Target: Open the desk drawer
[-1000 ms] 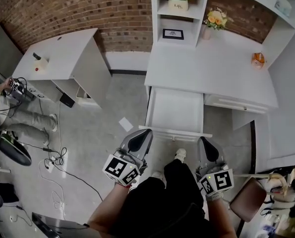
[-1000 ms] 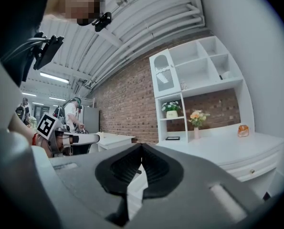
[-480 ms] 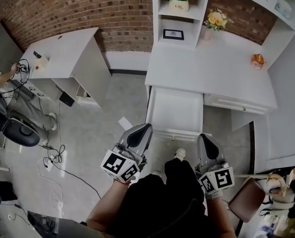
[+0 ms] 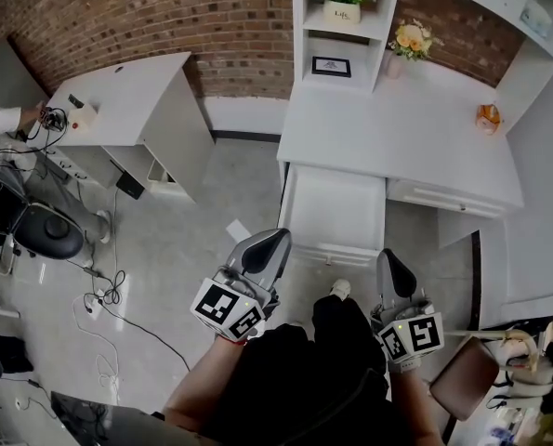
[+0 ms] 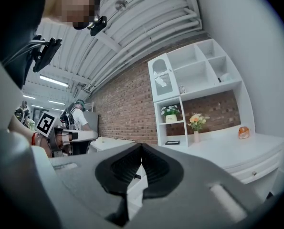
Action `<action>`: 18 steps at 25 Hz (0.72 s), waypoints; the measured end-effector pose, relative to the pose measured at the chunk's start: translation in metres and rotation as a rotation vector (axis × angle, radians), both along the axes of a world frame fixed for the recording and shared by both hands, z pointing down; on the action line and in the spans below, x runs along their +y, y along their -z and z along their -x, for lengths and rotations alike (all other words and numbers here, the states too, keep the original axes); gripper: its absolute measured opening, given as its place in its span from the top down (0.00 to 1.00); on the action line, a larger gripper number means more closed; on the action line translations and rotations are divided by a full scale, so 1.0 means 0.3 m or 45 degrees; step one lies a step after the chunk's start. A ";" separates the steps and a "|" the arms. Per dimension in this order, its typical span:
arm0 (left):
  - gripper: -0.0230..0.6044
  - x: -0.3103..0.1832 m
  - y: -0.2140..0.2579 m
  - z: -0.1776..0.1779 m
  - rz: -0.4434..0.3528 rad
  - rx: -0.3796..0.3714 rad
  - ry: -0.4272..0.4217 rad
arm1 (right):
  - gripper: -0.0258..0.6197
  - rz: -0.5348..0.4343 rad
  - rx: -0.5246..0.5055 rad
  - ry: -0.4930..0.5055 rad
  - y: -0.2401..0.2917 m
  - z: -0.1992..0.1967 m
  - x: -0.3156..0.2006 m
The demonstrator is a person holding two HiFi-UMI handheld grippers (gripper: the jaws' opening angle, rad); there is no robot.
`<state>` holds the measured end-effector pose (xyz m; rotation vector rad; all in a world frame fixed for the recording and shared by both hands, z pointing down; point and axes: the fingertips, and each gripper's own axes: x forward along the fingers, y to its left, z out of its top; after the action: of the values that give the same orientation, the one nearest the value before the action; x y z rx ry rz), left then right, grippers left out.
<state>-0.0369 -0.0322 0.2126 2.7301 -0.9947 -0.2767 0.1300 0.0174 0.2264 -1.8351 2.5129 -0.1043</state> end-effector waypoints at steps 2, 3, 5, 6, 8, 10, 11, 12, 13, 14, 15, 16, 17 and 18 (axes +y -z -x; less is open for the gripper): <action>0.97 -0.008 -0.003 -0.002 0.005 0.000 0.000 | 0.96 0.008 -0.001 -0.001 -0.002 -0.002 -0.003; 0.97 -0.010 -0.006 -0.004 0.008 0.003 -0.001 | 0.96 0.013 -0.001 0.000 -0.003 -0.002 -0.003; 0.97 -0.009 -0.011 -0.010 0.013 0.010 -0.006 | 0.96 0.024 0.002 0.003 -0.005 -0.004 -0.001; 0.97 -0.008 -0.009 -0.014 0.018 0.010 -0.008 | 0.96 0.029 0.002 0.004 -0.006 -0.005 0.000; 0.97 -0.007 -0.007 -0.022 0.031 0.007 -0.012 | 0.96 0.038 0.002 0.004 -0.006 -0.007 0.001; 0.97 -0.006 -0.011 -0.026 0.042 0.004 -0.017 | 0.96 0.046 0.004 0.005 -0.007 -0.005 0.002; 0.97 -0.006 -0.014 -0.027 0.046 0.002 -0.019 | 0.96 0.050 0.005 0.006 -0.008 -0.003 0.003; 0.97 -0.006 -0.017 -0.027 0.050 0.002 -0.020 | 0.96 0.055 0.006 0.008 -0.010 -0.001 0.004; 0.97 -0.005 -0.019 -0.026 0.055 0.001 -0.021 | 0.96 0.061 0.006 0.009 -0.013 0.001 0.005; 0.97 -0.005 -0.022 -0.026 0.060 0.000 -0.021 | 0.96 0.068 0.004 0.010 -0.015 0.003 0.007; 0.97 -0.004 -0.024 -0.025 0.066 -0.002 -0.022 | 0.96 0.074 0.003 0.011 -0.017 0.004 0.009; 0.97 -0.003 -0.026 -0.025 0.071 -0.005 -0.022 | 0.96 0.080 0.002 0.011 -0.018 0.005 0.012; 0.97 -0.001 -0.028 -0.024 0.074 -0.008 -0.024 | 0.96 0.084 0.002 0.011 -0.020 0.006 0.015; 0.97 0.001 -0.030 -0.023 0.077 -0.010 -0.026 | 0.96 0.088 0.002 0.010 -0.022 0.007 0.018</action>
<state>-0.0300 -0.0321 0.2217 2.6870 -0.9610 -0.2291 0.1280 0.0228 0.2331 -1.8500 2.5493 -0.1920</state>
